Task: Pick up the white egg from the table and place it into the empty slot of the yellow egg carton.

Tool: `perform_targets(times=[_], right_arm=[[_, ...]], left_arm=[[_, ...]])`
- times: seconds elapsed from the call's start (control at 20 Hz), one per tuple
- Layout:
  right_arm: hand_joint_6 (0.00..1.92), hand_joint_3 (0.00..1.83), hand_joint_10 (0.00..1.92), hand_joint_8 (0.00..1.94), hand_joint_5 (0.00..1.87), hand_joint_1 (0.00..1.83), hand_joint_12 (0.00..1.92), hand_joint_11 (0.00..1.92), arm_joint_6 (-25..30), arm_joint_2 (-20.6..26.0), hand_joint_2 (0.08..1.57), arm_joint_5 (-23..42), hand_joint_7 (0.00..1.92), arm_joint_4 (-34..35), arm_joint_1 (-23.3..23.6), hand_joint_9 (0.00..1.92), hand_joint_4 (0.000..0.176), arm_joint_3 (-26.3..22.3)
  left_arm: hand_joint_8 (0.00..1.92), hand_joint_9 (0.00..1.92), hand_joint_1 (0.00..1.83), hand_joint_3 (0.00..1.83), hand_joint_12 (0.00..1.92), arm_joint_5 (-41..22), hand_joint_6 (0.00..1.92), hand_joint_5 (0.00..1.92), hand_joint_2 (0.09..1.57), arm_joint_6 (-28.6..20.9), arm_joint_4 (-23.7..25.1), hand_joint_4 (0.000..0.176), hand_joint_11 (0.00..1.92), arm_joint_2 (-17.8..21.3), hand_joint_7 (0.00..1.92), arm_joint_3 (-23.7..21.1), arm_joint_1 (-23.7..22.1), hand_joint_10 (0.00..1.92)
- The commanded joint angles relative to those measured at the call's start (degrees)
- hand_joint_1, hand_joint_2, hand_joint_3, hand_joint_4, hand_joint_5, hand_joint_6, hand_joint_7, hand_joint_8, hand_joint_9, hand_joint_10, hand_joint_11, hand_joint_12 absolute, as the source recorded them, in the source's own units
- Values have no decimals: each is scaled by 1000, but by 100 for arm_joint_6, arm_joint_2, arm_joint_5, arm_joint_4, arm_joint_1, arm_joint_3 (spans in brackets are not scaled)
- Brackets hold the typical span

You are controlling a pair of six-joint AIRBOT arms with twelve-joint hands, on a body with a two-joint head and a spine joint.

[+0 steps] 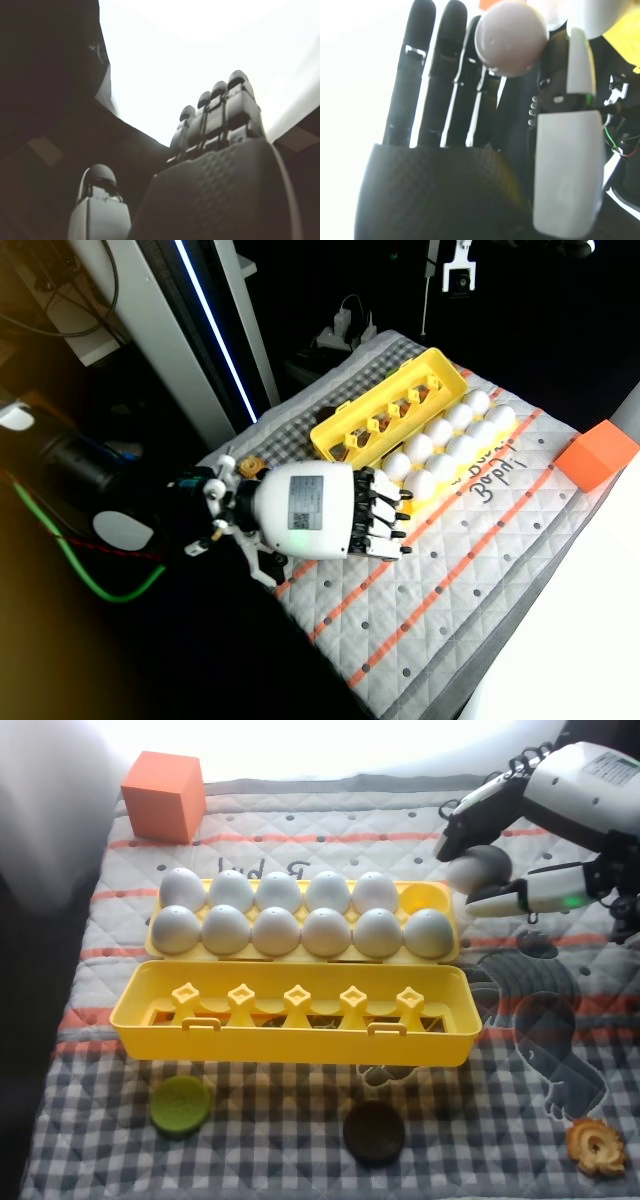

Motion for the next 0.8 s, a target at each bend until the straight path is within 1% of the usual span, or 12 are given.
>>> perform_targets(times=[0.0,0.05,0.2,0.25,0.3,0.35,0.4,0.45,0.55,0.65,0.7,0.75], right_arm=[[988,0,0,704,1025,1235,653,770,94,-39,1082,614,1102,193,120,1092,11,66],[986,1,3,736,1011,1230,648,782,161,-124,1085,582,1097,129,173,1105,25,134],[937,0,2,907,968,1221,791,722,185,-305,1102,515,1066,30,314,1121,13,245],[988,0,0,344,965,1080,790,551,186,-351,1118,514,896,30,351,939,68,279],[1007,0,0,115,958,1036,786,472,189,-379,1123,507,917,16,374,886,114,297],[997,0,2,36,966,1038,762,487,191,-417,1120,491,951,-1,403,887,102,316],[993,0,5,13,968,1033,739,521,192,-448,1118,490,980,-2,419,911,114,328],[1044,3,29,21,935,1008,762,607,198,-495,1131,490,1063,-7,434,1008,143,350],[1034,0,26,12,942,1016,799,700,269,-561,1129,455,1070,-115,476,1059,128,401],[1010,0,20,7,959,1045,892,677,302,-572,1122,435,1118,-142,483,1104,67,410],[988,0,3,1,973,1056,895,648,313,-572,1117,432,1084,-161,483,1053,56,410],[983,1,4,4,974,1026,929,624,325,-571,1113,422,1104,-184,483,1057,132,409]], left_arm=[[0,0,0,0,0,-702,0,0,858,-52,28,86,0,5,0,39,-34,0],[0,0,0,0,0,-702,0,0,860,-52,28,87,0,5,0,38,-34,0],[0,0,0,0,0,-701,0,0,866,-52,30,79,0,4,0,38,-34,0],[0,0,0,2,0,-701,0,0,874,-52,30,80,0,3,0,39,-35,0],[0,0,0,7,0,-699,0,0,886,-52,32,74,0,1,0,39,-38,0],[0,0,0,3,0,-698,0,0,879,-53,32,73,0,3,0,39,-40,0],[0,0,0,3,0,-698,0,0,878,-55,34,72,0,4,0,38,-40,0],[0,0,0,0,0,-698,0,0,873,-55,34,80,0,4,0,40,-41,0],[0,0,0,4,0,-699,0,0,883,-55,34,84,0,4,0,41,-40,0],[0,0,0,1,0,-700,0,0,879,-56,34,80,0,11,0,35,-39,0],[0,0,0,1,0,-699,0,0,879,-57,33,78,0,10,0,38,-39,0],[0,0,0,1,0,-699,0,0,880,-57,32,74,0,7,0,39,-39,0]])
